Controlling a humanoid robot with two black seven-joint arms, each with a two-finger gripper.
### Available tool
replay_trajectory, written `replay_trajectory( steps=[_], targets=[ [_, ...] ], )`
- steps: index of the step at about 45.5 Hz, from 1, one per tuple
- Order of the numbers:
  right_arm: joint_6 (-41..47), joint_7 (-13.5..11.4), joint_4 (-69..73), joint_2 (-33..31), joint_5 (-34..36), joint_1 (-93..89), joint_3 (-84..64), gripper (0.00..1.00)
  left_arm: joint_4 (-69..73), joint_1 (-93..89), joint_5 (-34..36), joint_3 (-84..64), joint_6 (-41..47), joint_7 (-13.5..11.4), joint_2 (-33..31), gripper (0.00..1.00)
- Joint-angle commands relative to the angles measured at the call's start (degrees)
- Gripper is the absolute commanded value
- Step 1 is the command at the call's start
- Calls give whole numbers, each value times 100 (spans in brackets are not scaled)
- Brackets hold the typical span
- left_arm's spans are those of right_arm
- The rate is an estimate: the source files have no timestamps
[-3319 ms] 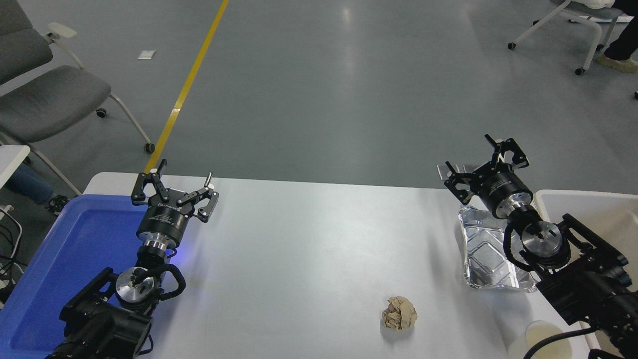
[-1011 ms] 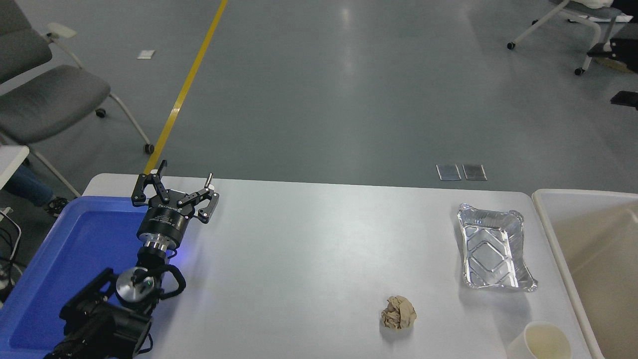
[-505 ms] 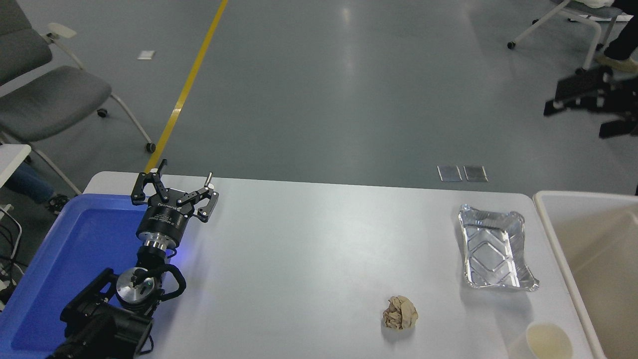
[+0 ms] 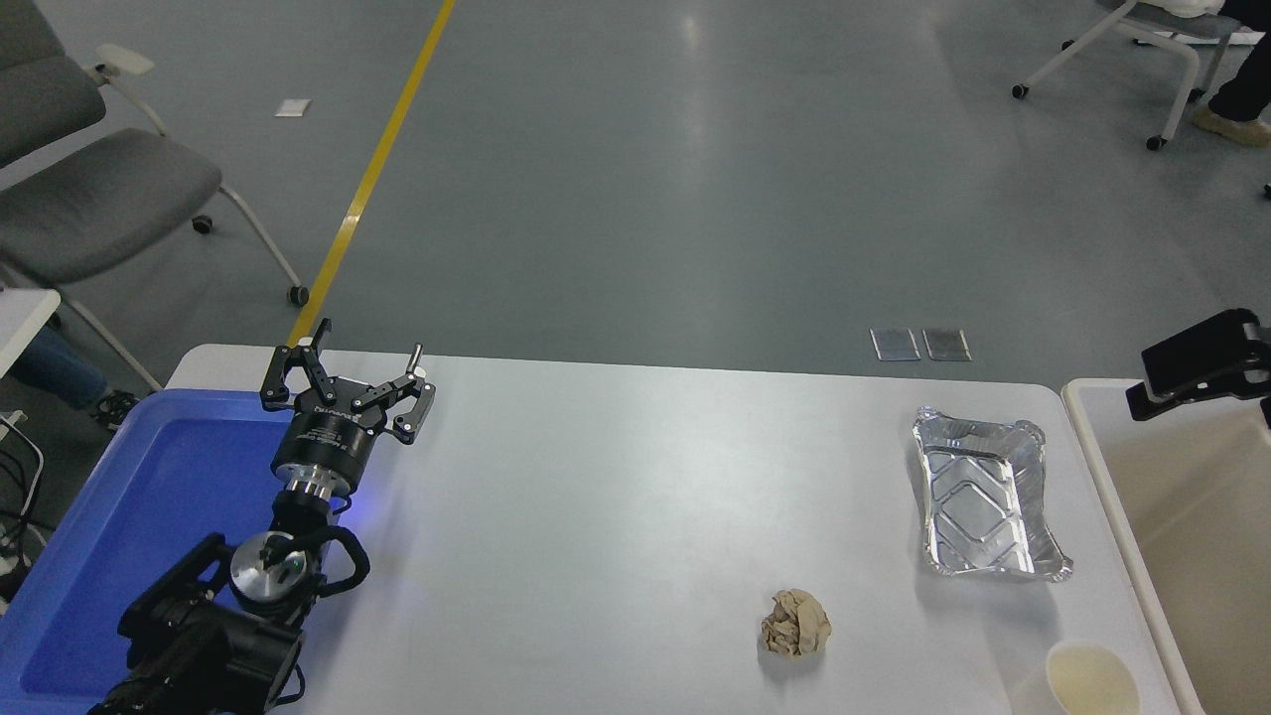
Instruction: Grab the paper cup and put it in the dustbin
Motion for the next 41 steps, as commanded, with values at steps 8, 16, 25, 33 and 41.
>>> replay_trajectory(
  steps=[8, 16, 25, 33, 41],
  targets=[
    [92, 0, 73, -557, -612, 55, -199, 100, 0, 0, -2, -1, 0, 0, 3, 99],
    [92, -8, 73, -944, -998, -147, -199, 100, 0, 0, -2, -1, 0, 0, 3, 99],
    [92, -17, 73, -1550, -1631, -806, -190, 100, 0, 0, 6, 8, 0, 0, 3, 99],
    [-356, -17, 73, -2007, -2000, -1632, -32, 100, 0, 0, 6, 8, 0, 0, -6, 99],
    [-611, -17, -21, -2710, -2563, -2897, 819, 100, 0, 0, 6, 8, 0, 0, 3, 99]
  ],
)
